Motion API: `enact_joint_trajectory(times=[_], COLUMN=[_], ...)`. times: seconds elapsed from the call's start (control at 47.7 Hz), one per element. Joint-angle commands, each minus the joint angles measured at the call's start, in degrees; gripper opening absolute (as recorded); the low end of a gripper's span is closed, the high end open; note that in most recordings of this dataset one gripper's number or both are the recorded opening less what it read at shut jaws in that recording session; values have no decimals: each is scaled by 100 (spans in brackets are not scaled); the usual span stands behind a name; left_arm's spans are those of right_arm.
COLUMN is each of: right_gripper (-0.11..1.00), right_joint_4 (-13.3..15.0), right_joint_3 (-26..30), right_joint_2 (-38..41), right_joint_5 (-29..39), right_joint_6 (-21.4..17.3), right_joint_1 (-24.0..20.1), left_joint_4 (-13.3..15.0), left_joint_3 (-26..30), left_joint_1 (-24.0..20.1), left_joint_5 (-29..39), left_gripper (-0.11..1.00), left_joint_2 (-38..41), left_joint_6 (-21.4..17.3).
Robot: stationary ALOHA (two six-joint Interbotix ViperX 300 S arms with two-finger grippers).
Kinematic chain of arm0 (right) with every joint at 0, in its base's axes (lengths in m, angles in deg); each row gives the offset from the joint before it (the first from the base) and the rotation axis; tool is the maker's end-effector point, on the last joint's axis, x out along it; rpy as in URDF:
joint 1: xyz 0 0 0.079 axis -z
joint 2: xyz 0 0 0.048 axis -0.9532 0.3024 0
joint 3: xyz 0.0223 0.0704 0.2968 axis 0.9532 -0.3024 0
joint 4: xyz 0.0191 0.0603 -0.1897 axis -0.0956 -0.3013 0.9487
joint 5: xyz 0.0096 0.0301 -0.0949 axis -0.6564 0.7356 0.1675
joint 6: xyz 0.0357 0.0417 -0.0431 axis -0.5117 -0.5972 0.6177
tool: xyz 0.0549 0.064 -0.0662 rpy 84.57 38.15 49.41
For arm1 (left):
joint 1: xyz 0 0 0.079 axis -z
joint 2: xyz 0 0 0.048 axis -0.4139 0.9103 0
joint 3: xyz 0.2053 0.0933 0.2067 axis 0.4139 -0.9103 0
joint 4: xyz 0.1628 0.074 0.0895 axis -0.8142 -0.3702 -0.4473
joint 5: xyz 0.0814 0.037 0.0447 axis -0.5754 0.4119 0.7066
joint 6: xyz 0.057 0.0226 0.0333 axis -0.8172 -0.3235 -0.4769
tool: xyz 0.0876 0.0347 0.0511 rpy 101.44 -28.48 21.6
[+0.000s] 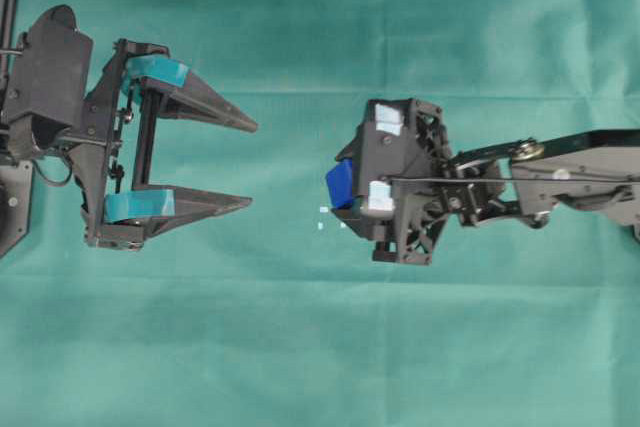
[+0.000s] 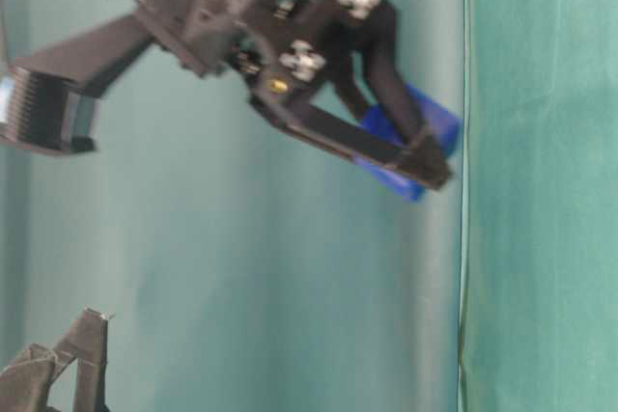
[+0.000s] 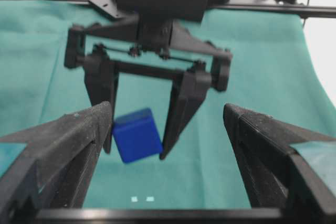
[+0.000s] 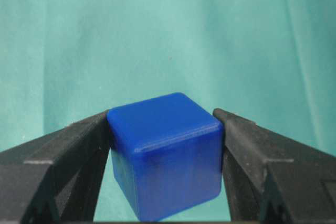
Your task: Handover the blue block to the right arm after grasping it with the left arm, then place it in the designated position.
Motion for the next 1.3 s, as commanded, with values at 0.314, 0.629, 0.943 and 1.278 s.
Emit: enact_joint_trajectory(times=[0.314, 0.629, 0.943, 1.278], right_gripper=[63, 63, 63, 63], right_joint_4=[-18, -18, -18, -18], right_joint_3=[105, 176, 229, 255], right_joint_2=[527, 1055, 1415, 1485], right_joint_5=[-475, -703, -1116, -1055], right_joint_6=[-141, -141, -141, -132], right_joint_1=[26, 167, 211, 237], left_joint_4=[9, 9, 0, 9], left_joint_3=[114, 114, 114, 105], left_joint_1=[-9, -9, -9, -9], left_joint_5=[-35, -35, -26, -26], left_gripper=[100, 100, 100, 100], left_joint_2=[-26, -26, -26, -26], left_joint_6=[0, 0, 0, 0])
